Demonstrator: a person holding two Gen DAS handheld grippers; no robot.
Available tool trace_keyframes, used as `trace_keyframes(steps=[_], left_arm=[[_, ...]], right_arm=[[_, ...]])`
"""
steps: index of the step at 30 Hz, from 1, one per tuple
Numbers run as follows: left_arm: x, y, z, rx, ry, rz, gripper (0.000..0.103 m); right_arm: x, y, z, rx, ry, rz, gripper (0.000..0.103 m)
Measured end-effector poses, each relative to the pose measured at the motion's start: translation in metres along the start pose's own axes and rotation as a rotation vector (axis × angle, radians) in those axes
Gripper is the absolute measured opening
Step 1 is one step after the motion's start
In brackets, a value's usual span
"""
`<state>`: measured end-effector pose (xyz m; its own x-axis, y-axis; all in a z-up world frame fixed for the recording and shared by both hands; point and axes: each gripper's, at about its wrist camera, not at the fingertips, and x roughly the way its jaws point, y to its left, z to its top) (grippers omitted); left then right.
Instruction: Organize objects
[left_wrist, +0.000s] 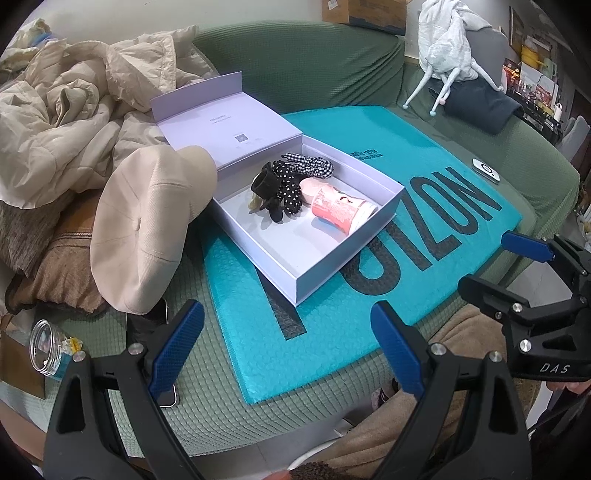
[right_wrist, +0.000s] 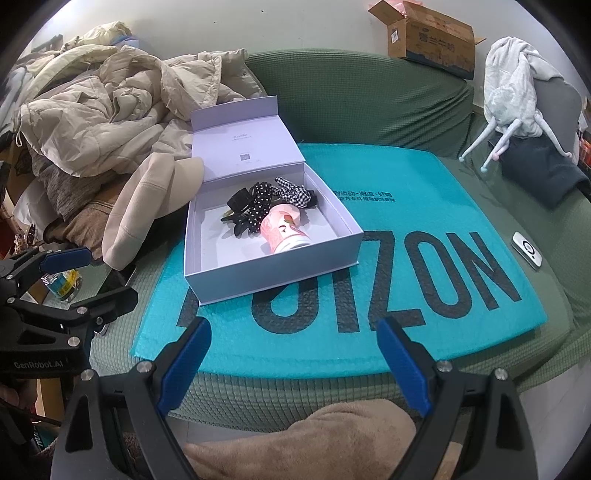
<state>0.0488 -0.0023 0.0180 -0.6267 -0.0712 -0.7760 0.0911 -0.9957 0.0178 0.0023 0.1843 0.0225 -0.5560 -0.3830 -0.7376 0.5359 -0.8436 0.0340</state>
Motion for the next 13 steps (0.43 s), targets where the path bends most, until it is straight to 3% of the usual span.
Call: trace_keyframes(steps=[13], left_arm=[[0.011, -0.014, 0.010, 0.023, -0.001, 0.011, 0.091]], right_arm=[[0.006, -0.018, -0.004, 0.027, 0.009, 0.013, 0.092]])
